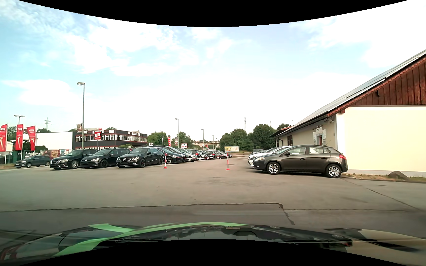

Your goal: Follow the waypoints while adhering to traffic rules and regulations

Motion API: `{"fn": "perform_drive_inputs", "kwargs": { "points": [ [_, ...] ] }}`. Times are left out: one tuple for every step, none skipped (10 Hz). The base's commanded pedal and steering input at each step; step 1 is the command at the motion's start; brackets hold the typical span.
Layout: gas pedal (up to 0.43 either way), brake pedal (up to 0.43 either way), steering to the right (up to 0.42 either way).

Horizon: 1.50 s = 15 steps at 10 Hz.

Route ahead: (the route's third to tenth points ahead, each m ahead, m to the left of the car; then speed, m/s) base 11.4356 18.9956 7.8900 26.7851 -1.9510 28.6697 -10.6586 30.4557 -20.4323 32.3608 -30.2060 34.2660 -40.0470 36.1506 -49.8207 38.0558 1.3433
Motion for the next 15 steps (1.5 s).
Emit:
{"fn": "perform_drive_inputs", "kwargs": {
  "points": [
    [0.0, 0.0, -0.008],
    [0.0, 0.0, -0.008],
    [0.0, 0.098, -0.008],
    [0.0, 0.159, -0.008],
    [0.0, 0.165, -0.008],
    [0.0, 0.177, -0.008],
    [0.0, 0.189, -0.008],
    [0.0, 0.165, -0.008],
    [0.0, 0.152, -0.007],
    [0.0, 0.152, -0.008],
    [0.0, 0.152, -0.007],
    [0.0, 0.152, -0.008],
    [0.0, 0.146, -0.007],
    [0.0, 0.14, -0.007],
    [0.0, 0.122, -0.008]
  ]
}}
